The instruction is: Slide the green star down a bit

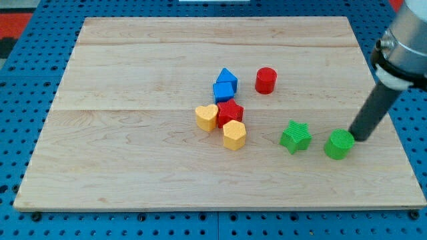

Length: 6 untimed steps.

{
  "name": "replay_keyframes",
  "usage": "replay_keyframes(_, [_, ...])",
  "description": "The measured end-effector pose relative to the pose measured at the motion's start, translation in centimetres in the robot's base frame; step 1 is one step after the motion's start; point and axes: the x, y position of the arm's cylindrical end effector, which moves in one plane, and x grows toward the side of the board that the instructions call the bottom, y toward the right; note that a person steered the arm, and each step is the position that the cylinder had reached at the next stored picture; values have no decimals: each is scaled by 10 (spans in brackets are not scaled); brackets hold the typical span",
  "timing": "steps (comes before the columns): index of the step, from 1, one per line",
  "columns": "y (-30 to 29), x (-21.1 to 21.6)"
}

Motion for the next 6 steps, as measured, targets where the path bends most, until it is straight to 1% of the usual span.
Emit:
replay_keyframes(1, [-16, 23])
replay_keyframes(2, [-16, 53])
replay_keyframes(3, [-6, 7])
replay_keyframes(4, [-46, -20])
replay_keyframes(5, [-85, -3])
replay_keyframes(6, [-115, 2])
